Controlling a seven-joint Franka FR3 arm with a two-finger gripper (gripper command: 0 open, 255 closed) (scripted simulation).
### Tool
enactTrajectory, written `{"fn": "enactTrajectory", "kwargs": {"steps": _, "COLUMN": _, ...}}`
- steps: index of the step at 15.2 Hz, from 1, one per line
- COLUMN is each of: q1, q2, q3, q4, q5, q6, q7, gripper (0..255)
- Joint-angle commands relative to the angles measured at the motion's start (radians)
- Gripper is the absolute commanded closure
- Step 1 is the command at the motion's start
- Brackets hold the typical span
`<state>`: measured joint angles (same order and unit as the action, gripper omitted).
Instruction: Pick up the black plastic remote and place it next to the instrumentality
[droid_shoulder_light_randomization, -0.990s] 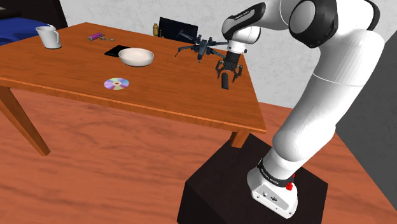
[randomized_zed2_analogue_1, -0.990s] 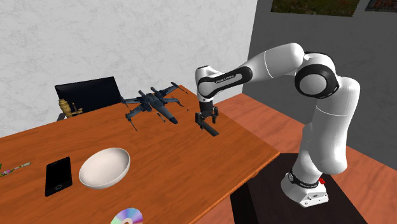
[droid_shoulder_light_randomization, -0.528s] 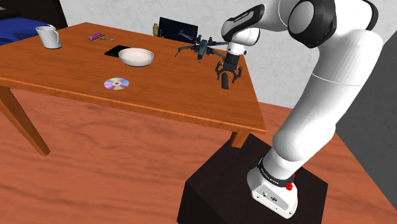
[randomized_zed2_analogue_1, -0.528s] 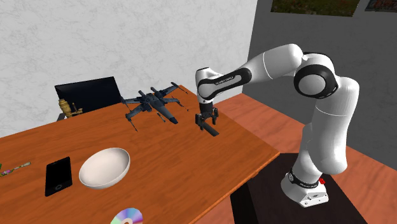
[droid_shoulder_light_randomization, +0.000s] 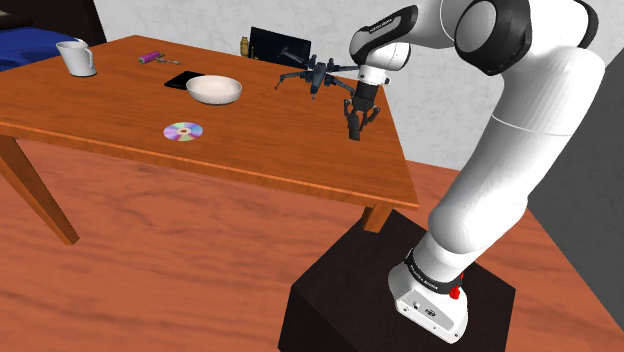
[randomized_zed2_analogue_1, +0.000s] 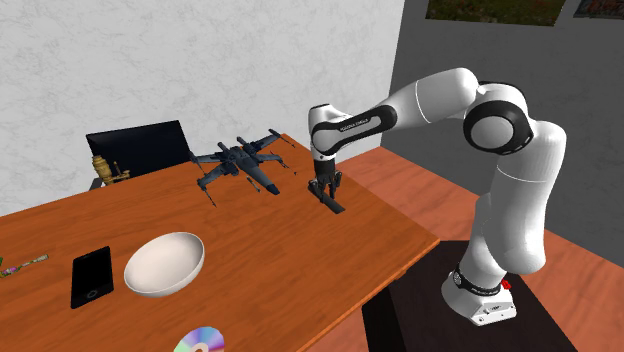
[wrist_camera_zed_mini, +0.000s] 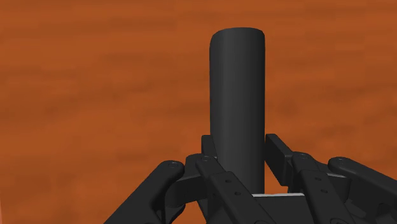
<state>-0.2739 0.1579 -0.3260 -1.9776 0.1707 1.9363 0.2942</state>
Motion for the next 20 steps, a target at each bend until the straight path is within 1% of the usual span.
{"fn": "enactTrajectory", "kwargs": {"steps": 1, "q1": 0.004, "q2": 0.003, "q3": 0.005, "q4": -0.009, "q5": 0.003, "q6": -0.001, "q7": 0.001, "gripper": 255}}
{"fn": "enactTrajectory", "kwargs": {"steps": 3, "q1": 0.002, "q2": 0.011, "q3": 0.004, "q4": 0.000, "q5": 0.005, "q6": -0.003, "q7": -0.002, "gripper": 255}}
{"fn": "enactTrajectory", "kwargs": {"steps": 20, "q1": 0.005, "q2": -0.061, "q3": -0.001, "q4": 0.140, "q5": -0.027, "q6": -0.208, "q7": 0.037, "gripper": 255}}
